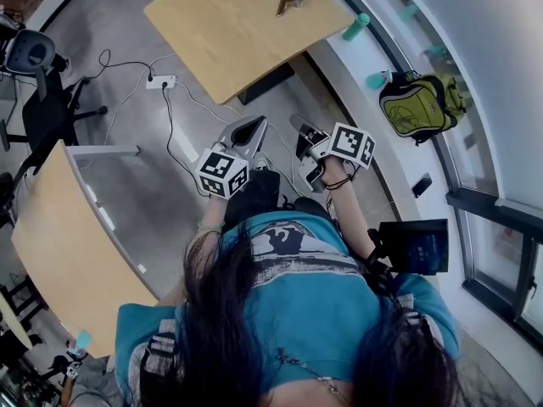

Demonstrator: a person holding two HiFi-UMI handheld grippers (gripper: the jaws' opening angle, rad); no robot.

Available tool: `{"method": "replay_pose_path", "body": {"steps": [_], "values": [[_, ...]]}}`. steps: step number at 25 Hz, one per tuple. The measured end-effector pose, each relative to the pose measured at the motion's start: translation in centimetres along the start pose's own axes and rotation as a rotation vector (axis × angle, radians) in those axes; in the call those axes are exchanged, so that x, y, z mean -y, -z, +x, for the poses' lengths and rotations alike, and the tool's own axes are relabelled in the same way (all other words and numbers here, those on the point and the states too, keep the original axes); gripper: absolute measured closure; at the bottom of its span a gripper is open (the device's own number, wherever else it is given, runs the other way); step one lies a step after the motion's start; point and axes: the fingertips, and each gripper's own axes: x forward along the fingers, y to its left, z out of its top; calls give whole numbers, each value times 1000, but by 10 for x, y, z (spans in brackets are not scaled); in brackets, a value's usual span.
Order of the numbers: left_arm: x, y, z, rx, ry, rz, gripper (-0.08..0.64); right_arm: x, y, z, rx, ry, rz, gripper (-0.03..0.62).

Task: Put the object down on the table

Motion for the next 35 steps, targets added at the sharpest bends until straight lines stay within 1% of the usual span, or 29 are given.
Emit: {"method": "replay_pose_path", "body": {"steps": [4,8,12,16,22,27,35], "values": [[32,8,8,-15,24,16,557,13,7,-34,18,2,14,580],[74,14,13,-14,48,33,557,22,10,-73,41,-7,16,580],[121,26,8,-17,51,52,557,28,20,-115,48,-25,11,580],[163,42,-7,-4,23,61,557,34,38,-153,33,-53,-3,580],[214,75,-42,3,-40,44,557,41,84,-203,-23,-72,-36,580],[256,98,-67,-22,-53,60,557,49,114,-235,-47,-82,-36,580],[289,107,-103,-16,-97,70,557,41,152,-257,-95,-120,-48,580]]}}
